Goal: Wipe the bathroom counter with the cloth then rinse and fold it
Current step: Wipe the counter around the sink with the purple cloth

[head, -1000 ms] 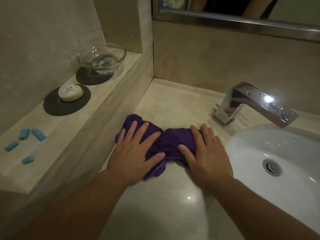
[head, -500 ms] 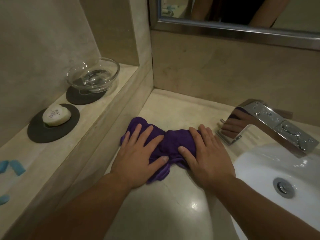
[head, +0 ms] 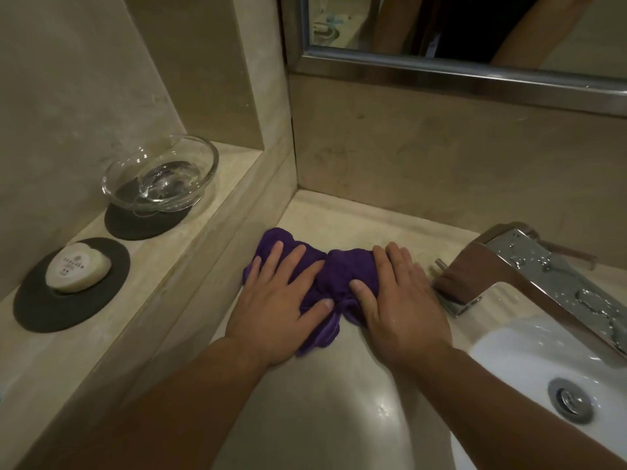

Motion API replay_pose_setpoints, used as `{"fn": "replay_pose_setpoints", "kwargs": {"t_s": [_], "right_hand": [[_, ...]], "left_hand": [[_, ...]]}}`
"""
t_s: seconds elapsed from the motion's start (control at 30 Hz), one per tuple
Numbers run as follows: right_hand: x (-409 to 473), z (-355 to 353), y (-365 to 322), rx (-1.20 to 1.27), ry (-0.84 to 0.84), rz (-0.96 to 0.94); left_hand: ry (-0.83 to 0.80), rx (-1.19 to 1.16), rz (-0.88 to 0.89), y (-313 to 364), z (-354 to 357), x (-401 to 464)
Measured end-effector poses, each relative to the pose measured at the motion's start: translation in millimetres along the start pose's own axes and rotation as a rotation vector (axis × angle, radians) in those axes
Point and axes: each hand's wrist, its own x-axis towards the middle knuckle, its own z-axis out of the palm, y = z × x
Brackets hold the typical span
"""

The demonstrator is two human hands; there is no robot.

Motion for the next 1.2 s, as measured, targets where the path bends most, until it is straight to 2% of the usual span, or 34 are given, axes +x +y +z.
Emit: {"fn": "replay_pose_setpoints", "kwargs": {"t_s": [0.67,0.93,1.13,1.2], "right_hand": [[77,10,-6,-0.064,0.258,0.209],[90,10,-3,-0.015,0.445,0.234],[82,-10,2,0.004,0.357,0.097],[80,-27,-2,0.216,0.3,0.194]], "left_hand": [[0.092,-0.021,-0.08,14,1,85],[0.068,0.029,-0.005,8,-7,113],[0.183,0.224,0.144,6,-23,120],[0.205,0.163,0.092,12,-41,120]]}}
